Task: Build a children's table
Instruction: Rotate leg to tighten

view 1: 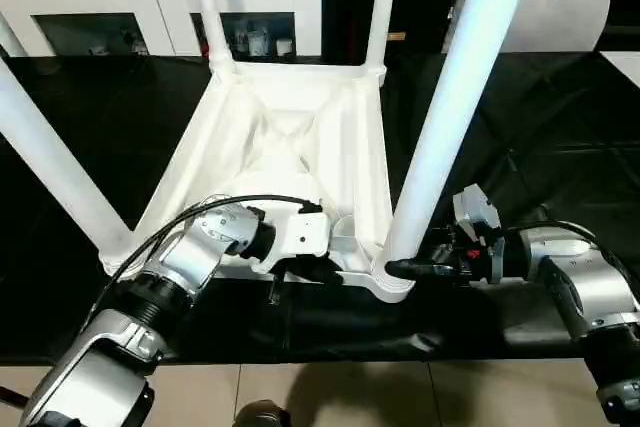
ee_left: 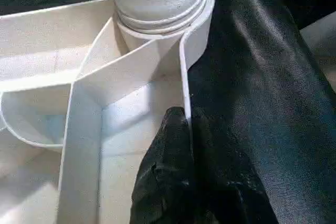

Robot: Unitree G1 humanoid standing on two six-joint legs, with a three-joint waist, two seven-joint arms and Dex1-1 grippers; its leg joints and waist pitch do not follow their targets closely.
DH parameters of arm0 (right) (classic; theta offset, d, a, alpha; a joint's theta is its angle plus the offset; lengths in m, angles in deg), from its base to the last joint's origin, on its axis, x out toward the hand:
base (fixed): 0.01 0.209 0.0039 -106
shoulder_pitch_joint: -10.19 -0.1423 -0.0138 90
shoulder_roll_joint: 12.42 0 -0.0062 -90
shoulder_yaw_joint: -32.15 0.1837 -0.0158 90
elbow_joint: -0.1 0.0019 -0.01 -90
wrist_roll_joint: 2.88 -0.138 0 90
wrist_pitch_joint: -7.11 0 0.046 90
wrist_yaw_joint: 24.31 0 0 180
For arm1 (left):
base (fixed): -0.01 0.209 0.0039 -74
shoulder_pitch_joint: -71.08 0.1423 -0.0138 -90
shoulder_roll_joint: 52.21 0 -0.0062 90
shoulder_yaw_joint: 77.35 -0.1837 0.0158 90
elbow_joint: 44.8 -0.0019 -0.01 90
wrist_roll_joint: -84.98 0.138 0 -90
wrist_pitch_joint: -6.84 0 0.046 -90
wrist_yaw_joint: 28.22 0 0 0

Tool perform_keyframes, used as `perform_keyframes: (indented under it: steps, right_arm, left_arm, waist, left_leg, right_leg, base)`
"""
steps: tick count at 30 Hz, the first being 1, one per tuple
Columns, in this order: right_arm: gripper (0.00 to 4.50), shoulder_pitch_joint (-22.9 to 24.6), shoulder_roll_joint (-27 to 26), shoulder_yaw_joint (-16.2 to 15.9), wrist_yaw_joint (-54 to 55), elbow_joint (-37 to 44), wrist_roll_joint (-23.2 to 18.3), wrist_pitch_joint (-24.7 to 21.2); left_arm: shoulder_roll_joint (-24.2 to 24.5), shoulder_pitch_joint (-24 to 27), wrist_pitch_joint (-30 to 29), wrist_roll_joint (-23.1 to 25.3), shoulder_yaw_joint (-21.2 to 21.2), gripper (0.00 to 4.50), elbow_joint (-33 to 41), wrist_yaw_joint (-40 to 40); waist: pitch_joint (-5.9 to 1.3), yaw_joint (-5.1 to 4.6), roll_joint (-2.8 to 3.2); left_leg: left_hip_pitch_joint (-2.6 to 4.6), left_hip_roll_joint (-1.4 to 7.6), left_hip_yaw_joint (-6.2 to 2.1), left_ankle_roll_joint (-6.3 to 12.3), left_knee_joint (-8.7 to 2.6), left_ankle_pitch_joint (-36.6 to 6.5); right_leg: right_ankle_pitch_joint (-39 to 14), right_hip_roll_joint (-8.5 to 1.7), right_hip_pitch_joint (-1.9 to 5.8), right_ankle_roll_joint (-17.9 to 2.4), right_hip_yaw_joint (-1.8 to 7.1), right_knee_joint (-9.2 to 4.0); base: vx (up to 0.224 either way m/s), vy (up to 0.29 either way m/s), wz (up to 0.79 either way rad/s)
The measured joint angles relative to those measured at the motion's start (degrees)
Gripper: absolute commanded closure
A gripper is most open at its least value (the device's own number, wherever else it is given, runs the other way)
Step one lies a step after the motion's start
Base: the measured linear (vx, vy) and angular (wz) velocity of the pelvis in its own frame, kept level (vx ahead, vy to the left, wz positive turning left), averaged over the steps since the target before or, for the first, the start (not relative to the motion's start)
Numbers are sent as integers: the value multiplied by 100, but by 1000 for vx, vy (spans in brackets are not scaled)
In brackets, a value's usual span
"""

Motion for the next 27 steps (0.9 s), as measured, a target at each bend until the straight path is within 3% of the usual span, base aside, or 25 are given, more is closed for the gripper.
perform_keyframes:
  steps: [4,8,10,13,15,17,19,21,27]
  right_arm:
    - [258,-32,-381,188,1127,49,302,-335]
    - [259,-236,-1033,415,2716,-64,664,-775]
    - [259,-558,-1586,619,3939,-349,892,-1010]
    - [259,-838,-1885,729,4899,-636,1058,-1058]
    - [259,-910,-1976,796,5191,-766,1089,-960]
    - [189,-921,-2077,885,5311,-824,1096,-862]
    - [189,-923,-2127,907,5312,-798,1078,-860]
    - [158,-915,-2133,907,5312,-763,1078,-860]
    - [118,-776,-2097,906,5186,-658,1027,-660]
  left_arm:
    - [-321,-8,-749,37,341,450,-139,818]
    - [-801,-28,-1485,138,645,450,-266,1877]
    - [-1276,-77,-2018,169,941,450,-346,2774]
    - [-1806,-115,-2466,170,1142,450,-349,3620]
    - [-2022,-117,-2598,181,1153,450,-326,4001]
    - [-2074,-119,-2627,202,1132,450,-295,4169]
    - [-2074,-119,-2628,228,1121,450,-263,4196]
    - [-2074,-119,-2634,235,1122,450,-238,4196]
    - [-2028,-115,-2652,286,1020,450,-138,4195]
  waist:
    - [-3,-90,-1]
    - [3,-365,-9]
    - [11,-525,-20]
    - [14,-664,-28]
    - [8,-675,-19]
    - [6,-665,-19]
    - [6,-649,-23]
    - [6,-633,-23]
    - [6,-559,-23]
  left_leg:
    - [35,0,0,-23,2,-6]
    - [109,-2,1,-26,-3,-7]
    - [111,-5,0,-26,-4,-7]
    - [97,-7,-21,-26,-36,-7]
    - [92,-13,-19,-25,-53,-7]
    - [91,-19,-5,-22,-59,-7]
    - [90,-22,2,-20,-52,-7]
    - [90,-22,3,-20,-59,-7]
    - [93,-15,4,-24,-108,-6]
  right_leg:
    - [8,0,23,-3,1,5]
    - [-7,-1,75,25,1,-21]
    - [-8,-3,66,27,-2,-38]
    - [-8,-8,72,27,-45,-142]
    - [-6,-7,75,25,-40,-182]
    - [24,-6,75,24,-19,-192]
    - [104,-6,73,27,-6,-198]
    - [138,-6,66,29,-4,-198]
    - [133,5,47,38,-10,-198]
  base:
    - [0,0,0]
    - [0,0,0]
    - [0,0,0]
    - [0,0,0]
    - [0,0,0]
    - [0,0,0]
    - [0,0,0]
    - [0,0,0]
    - [0,0,0]
